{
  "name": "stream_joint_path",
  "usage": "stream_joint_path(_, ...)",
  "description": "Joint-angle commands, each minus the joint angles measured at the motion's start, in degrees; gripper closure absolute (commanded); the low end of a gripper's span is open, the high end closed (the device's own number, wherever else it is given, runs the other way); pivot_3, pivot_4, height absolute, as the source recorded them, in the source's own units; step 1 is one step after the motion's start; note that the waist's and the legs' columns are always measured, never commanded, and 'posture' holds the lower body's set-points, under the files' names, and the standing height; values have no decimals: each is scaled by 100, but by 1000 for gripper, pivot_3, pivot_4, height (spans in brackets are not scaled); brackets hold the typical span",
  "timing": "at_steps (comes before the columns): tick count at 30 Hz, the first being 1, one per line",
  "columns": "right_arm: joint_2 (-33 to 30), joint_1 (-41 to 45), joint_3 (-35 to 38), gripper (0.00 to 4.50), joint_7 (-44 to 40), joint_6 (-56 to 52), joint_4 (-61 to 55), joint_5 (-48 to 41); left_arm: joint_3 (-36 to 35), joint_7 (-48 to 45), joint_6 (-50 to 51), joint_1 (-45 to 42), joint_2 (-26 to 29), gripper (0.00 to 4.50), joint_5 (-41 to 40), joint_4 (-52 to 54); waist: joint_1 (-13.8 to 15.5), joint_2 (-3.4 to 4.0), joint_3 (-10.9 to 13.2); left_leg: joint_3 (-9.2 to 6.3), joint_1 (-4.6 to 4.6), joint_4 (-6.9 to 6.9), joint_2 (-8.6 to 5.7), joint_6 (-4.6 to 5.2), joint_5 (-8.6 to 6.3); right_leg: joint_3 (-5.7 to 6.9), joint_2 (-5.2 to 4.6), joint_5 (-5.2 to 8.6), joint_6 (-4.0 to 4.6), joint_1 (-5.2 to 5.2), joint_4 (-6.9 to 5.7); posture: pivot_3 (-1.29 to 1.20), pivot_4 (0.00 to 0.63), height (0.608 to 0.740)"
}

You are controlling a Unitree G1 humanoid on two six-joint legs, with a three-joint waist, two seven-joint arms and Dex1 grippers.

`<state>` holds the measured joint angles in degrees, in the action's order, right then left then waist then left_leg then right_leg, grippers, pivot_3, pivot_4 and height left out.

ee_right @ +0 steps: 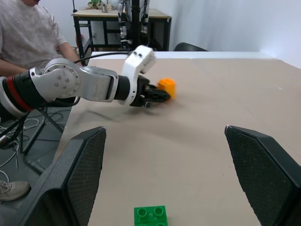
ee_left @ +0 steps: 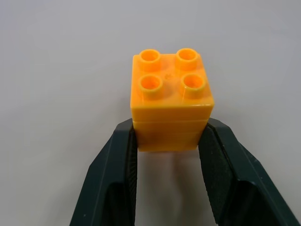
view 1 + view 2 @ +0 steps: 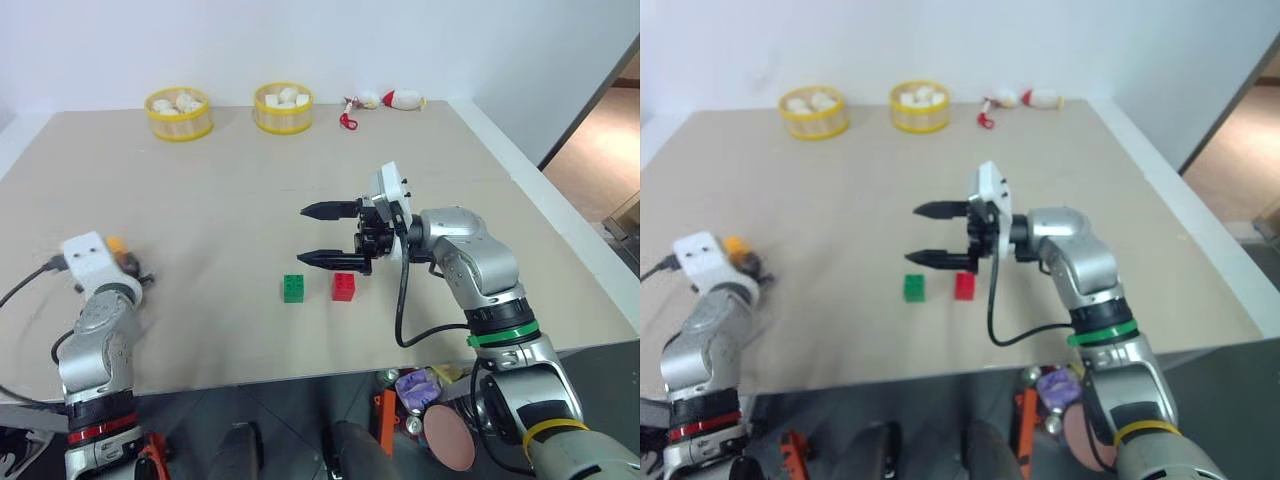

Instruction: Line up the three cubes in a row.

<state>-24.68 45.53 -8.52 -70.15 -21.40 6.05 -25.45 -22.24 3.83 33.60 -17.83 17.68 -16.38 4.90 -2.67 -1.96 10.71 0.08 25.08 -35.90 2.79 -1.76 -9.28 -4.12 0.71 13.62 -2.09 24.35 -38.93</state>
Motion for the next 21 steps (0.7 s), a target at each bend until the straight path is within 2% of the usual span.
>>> stream_joint_path(1,-343,62,207,320,-306,-34,-204,-131,396,-1512,-595,88,556,3218,-205,113,0,-1,1,1,1,3,0,0,0,0,-1,1,1,2,1,0,150,740)
stream_joint_path(4,-640,-53,277,320,-527,-77,-301,-216,458,-2757,-1028,329,1061,3218,-449,-60,-3,-1,0,4,0,23,-1,-2,0,1,-6,8,13,7,9,0,150,740)
stream_joint_path(8,-770,-122,406,320,-421,-156,-374,-291,581,-4322,-1532,504,1620,3218,-728,-450,-8,-1,1,7,-3,49,6,-4,-1,3,-1,19,33,21,11,0,150,740)
stream_joint_path(11,-807,-226,498,320,-324,-252,-543,-340,1048,-5676,-2074,523,2091,3218,-648,-749,-3,0,1,1,1,60,9,-3,-2,11,2,34,41,33,6,0,150,740)
stream_joint_path(15,-851,-359,550,320,-214,-387,-780,-410,1513,-6876,-2361,192,2321,3218,-712,-1120,2,0,1,4,5,61,8,-4,-2,10,-1,39,38,36,5,0,150,740)
stream_joint_path(21,-1039,-584,725,320,-42,-561,-1084,-480,2367,-8195,-3484,-679,2352,3218,-79,-2276,14,0,1,8,8,50,6,-4,-2,7,-4,36,31,34,5,0,150,740)
